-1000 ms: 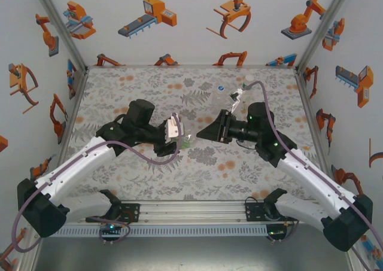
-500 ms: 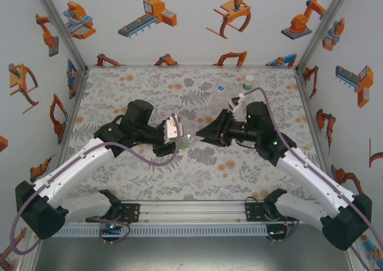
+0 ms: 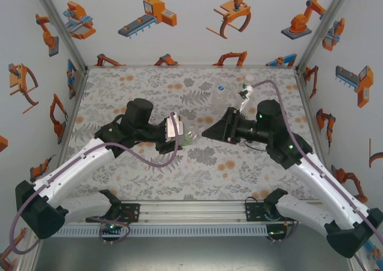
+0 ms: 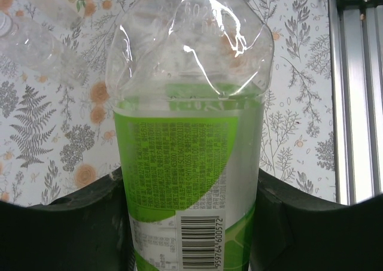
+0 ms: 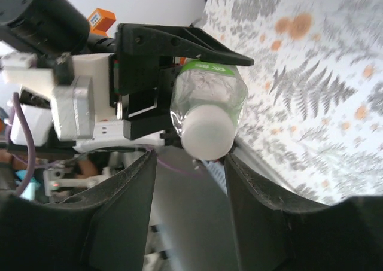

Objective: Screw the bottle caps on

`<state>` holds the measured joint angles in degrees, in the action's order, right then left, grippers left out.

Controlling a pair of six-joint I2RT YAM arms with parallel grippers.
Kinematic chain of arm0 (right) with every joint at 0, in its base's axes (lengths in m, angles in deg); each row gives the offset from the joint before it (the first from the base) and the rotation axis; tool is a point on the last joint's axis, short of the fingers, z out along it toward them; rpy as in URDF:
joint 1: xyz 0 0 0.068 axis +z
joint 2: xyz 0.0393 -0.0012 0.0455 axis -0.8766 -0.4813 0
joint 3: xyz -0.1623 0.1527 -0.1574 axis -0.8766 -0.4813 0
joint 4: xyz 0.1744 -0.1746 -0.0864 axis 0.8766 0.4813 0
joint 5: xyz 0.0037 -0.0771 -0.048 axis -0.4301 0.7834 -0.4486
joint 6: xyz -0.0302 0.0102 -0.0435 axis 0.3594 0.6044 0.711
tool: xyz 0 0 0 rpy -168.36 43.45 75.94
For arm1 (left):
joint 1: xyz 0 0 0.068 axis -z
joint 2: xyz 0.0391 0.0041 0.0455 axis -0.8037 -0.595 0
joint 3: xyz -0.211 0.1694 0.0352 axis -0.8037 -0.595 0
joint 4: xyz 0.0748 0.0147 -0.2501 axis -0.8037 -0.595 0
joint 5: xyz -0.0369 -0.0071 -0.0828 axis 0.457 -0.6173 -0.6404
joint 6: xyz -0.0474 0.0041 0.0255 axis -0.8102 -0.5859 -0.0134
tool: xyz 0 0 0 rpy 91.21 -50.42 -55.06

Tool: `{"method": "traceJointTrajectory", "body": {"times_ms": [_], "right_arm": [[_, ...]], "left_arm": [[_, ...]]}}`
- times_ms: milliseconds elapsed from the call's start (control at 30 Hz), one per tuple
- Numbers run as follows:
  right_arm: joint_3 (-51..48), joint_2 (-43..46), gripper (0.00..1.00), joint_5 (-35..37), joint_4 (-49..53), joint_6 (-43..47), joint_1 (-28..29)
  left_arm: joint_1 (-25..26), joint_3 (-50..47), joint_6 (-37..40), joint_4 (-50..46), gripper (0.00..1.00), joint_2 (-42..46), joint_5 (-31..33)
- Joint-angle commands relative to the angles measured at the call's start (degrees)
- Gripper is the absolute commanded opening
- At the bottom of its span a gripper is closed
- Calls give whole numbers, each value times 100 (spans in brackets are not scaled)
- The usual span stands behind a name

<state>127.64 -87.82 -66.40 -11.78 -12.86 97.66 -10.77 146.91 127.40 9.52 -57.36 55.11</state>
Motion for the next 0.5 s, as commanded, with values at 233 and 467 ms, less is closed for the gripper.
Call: {"method": "traceJointTrajectory", "body": {"times_ms": [233,467], "right_arm": [[133,558,47,-499,-569,3843,31],[359,265,43,-1593,-118,6302,31]], "left_arm": [[9,27,-23,20,0,-1,-399],[11,54,73,-95,0,6,-728]]}}
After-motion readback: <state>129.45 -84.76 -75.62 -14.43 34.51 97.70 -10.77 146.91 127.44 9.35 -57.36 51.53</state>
